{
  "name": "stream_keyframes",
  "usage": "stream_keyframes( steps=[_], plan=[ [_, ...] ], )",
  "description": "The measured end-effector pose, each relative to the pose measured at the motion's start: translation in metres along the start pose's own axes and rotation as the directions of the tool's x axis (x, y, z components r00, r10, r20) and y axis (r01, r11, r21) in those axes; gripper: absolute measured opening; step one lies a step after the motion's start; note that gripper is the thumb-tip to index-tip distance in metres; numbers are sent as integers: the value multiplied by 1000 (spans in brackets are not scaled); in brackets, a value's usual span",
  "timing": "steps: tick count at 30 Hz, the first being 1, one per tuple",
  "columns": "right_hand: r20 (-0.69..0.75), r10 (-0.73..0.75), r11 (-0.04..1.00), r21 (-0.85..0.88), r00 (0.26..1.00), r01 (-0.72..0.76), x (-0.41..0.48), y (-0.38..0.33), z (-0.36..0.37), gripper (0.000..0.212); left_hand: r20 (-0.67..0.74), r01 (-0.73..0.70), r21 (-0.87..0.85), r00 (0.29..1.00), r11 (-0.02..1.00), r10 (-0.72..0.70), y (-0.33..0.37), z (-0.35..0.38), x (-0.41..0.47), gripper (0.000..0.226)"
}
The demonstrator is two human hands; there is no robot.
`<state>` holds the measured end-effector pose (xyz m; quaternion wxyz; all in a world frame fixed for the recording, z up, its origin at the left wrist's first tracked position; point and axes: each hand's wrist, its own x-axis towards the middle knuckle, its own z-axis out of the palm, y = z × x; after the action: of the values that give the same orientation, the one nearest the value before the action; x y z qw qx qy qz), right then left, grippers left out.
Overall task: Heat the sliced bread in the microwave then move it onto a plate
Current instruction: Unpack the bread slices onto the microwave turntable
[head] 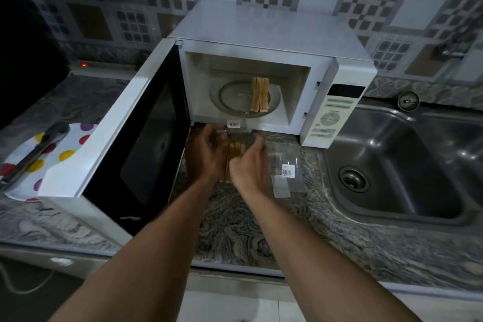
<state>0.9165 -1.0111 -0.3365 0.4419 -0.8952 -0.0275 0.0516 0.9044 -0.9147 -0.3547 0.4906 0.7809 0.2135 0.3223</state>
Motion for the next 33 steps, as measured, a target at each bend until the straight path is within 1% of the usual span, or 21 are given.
stream_keyframes(
  steps=[2, 4, 6, 8, 10, 12, 14, 18, 21, 23, 25, 28, 33],
  plan=[
    [71, 72, 997, -28, 995, -70, 4, 2, 5, 58, 3, 21, -25, 1000, 999, -21, -3, 1, 4, 20],
    [114, 100, 994, -62, 988, -93, 8, 4, 11, 44, -7, 34, -56, 999, 998, -35, -6, 4, 9, 19],
    [130, 106, 991, -99, 986, -94, 12, 6, 15, 34, -14, 19, -60, 1000, 998, -20, -5, 4, 12, 20],
    [122, 122, 989, -104, 985, -109, 16, 9, 18, 26, -2, 3, -24, 1000, 1000, -4, -8, 6, 16, 23],
    [144, 100, 988, -132, 985, -81, 19, 13, 19, 22, 4, 0, -9, 1000, 1000, 0, -11, 8, 20, 26],
    [192, 37, 976, -216, 981, 5, 20, 15, 19, 26, 11, -17, -26, 1000, 1000, 17, -13, 9, 22, 28],
    [175, 29, 964, -264, 984, 19, 21, 14, 19, 28, 13, -32, -12, 999, 999, 32, -11, 8, 24, 29],
    [154, 9, 935, -352, 988, 46, 25, 10, 18, 23, 14, -67, 25, 998, 997, 67, -12, 4, 22, 28],
    [149, 31, 946, -325, 988, 19, 25, 6, 14, 27, 21, -71, 32, 997, 997, 70, -14, 2, 23, 28],
    [120, 26, 954, -301, 992, 12, 25, 5, 10, 40, 27, -89, 59, 996, 994, 87, -16, 1, 23, 28],
    [103, 31, 953, -303, 994, 2, 26, 3, 9, 50, 34, -75, 45, 997, 996, 74, -15, 1, 22, 27],
    [88, 33, 960, -281, 996, -7, 26, 3, 6, 52, 48, -67, 34, 997, 997, 65, -15, -1, 19, 27],
    [60, 34, 961, -274, 998, -17, 21, 4, 0, 54, 58, -105, 53, 993, 993, 102, -10, -3, 12, 28]
  ],
)
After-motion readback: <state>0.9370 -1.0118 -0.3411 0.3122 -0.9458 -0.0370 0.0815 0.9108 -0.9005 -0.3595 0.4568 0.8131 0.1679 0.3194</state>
